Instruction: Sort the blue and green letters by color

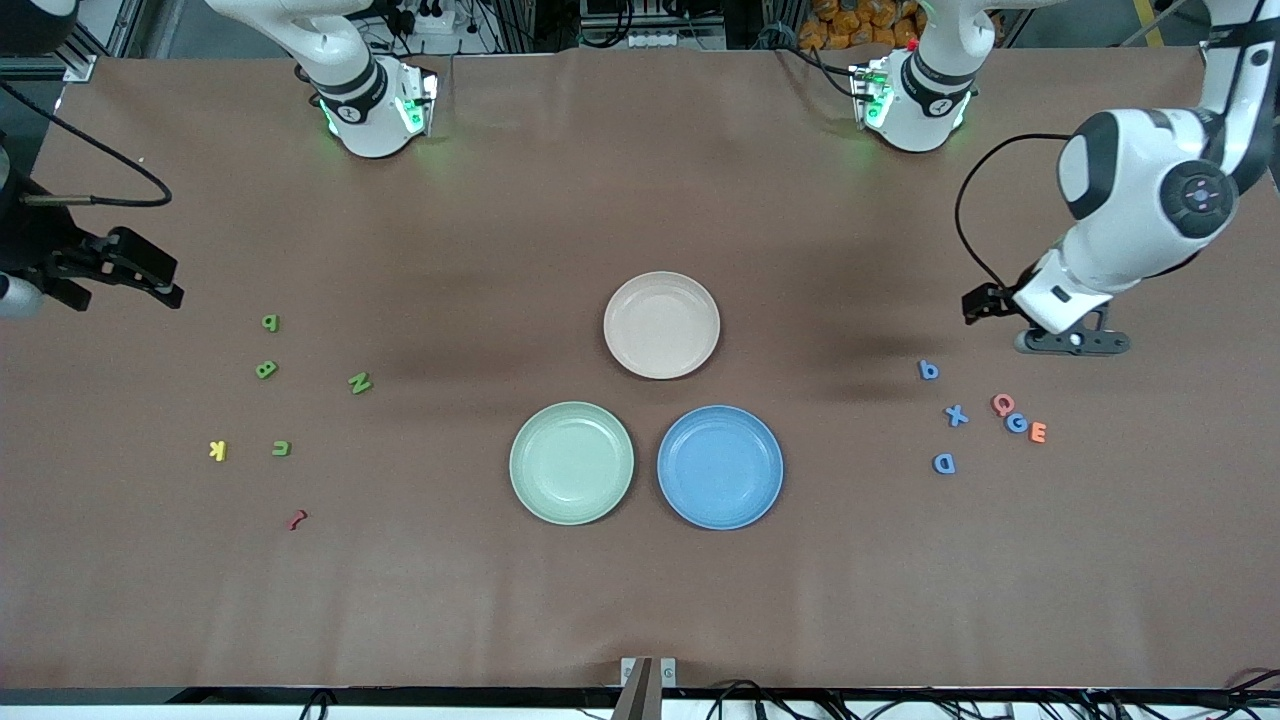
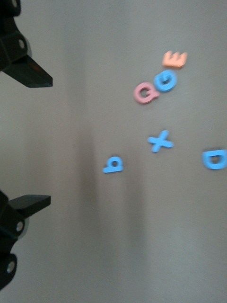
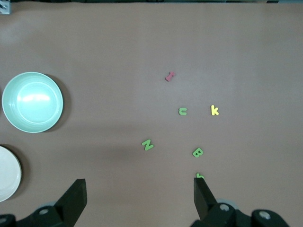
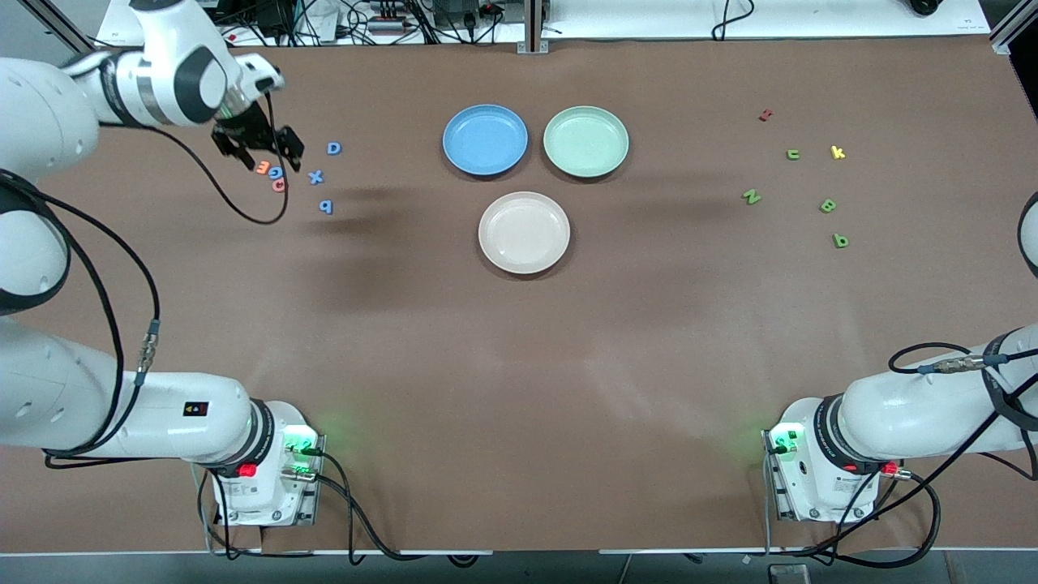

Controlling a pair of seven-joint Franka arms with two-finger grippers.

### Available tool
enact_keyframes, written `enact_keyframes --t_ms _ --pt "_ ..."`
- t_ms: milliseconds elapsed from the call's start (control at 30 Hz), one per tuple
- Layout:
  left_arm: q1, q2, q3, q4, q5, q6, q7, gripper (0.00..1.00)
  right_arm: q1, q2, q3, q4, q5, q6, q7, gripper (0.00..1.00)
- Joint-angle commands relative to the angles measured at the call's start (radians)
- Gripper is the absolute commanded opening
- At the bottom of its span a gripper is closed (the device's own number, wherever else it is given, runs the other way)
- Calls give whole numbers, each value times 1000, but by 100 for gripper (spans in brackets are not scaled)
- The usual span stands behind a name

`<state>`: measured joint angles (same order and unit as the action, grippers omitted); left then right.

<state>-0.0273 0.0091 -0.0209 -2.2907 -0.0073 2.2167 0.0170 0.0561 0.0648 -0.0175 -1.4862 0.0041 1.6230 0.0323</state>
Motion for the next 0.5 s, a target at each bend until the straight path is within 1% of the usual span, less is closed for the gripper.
enact_keyframes --t_ms 0,67,167,300,467 --pt "26 18 -1 -55 -20 32 11 100 -15 -23 1 -117 -16 73 8 100" --pt "56 47 -2 -55 -20 47 9 100 -15 -23 -4 -164 -18 118 8 100" --pt "64 116 -4 -52 -23 78 -12 100 -16 -23 -9 -241 -18 202 8 100" --pt "60 193 -4 -50 -22 173 -69 100 -15 -22 -10 -348 -18 336 8 100" --pt "53 239 -5 -26 -22 201 -133 100 -13 1 -9 -471 -18 489 8 100"
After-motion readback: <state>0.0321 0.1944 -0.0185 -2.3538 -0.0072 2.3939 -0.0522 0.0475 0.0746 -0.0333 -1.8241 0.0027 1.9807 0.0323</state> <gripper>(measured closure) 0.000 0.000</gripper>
